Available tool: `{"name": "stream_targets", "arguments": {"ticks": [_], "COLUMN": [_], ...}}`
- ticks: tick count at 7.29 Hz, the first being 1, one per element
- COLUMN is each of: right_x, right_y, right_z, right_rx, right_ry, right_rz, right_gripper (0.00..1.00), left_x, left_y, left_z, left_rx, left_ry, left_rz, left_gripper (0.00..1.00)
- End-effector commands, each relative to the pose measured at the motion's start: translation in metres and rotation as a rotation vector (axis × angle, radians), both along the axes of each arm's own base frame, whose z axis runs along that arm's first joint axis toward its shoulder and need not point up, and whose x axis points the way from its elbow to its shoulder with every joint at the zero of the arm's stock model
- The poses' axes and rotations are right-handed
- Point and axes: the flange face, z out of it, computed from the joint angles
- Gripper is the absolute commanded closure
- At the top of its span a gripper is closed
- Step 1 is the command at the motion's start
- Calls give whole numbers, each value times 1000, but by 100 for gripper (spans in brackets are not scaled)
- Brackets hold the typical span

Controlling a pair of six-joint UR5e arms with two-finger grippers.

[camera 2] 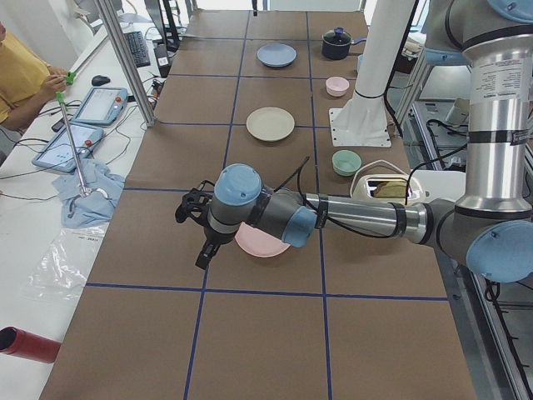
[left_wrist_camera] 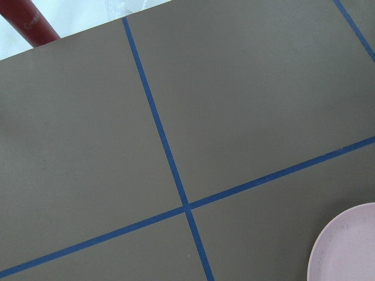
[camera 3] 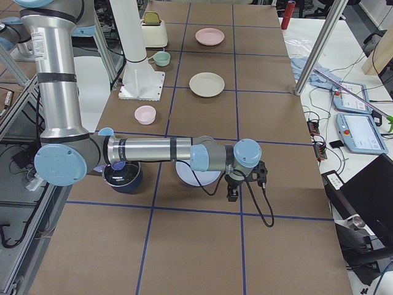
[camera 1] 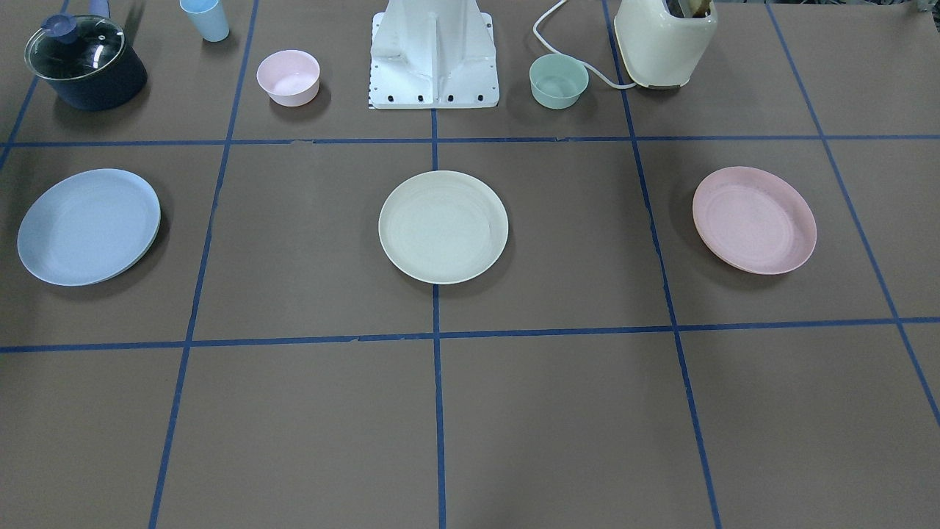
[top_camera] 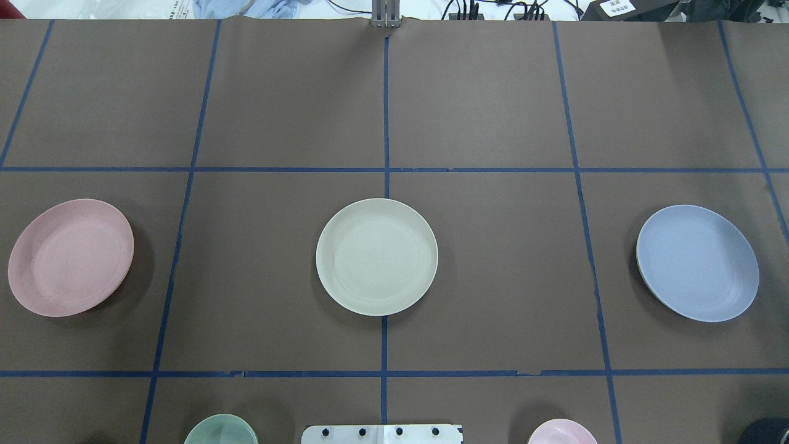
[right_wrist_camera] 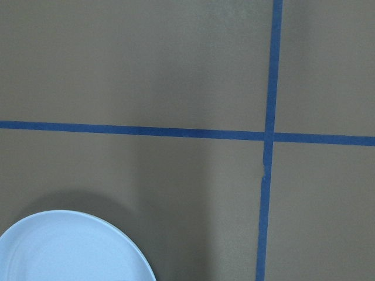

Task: Stack three plates with pink and blue
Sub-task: 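Reach the left gripper toward the rim of the pink plate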

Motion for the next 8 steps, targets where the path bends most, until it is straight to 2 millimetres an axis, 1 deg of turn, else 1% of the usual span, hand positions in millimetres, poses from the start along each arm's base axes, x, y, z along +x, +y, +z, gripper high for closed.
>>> {"name": "stream_targets", "arguments": {"ticks": [1, 3, 4, 5, 6, 7, 8], "right_x": [0, 0, 0, 0, -1, -2, -14], "right_y": [0, 0, -1, -1, -1, -1, -1], "right_z": [-1, -5, -19, -25, -26, -26, -27], "right_rx": [2, 10, 38, 50, 52, 51, 69], "right_ry": [0, -1, -1, -4, -4, -6, -9], "right_rz": [-1, 0, 1, 1, 0, -3, -28], "right_gripper": [0, 0, 0, 0, 0, 0, 0], "left_x": [0, 1, 1, 4, 20, 59, 108], "left_y": [1, 2, 3, 2, -2, -3, -1], "left_z": [-6, 2, 7, 22, 47, 65, 89], "left_rx": [1, -11, -16, -41, -51, -42, -144], "left_ry": [7, 23, 22, 21, 25, 31, 44], "left_rz": [1, 8, 9, 12, 43, 111, 146], "left_gripper": [0, 0, 0, 0, 0, 0, 0]}}
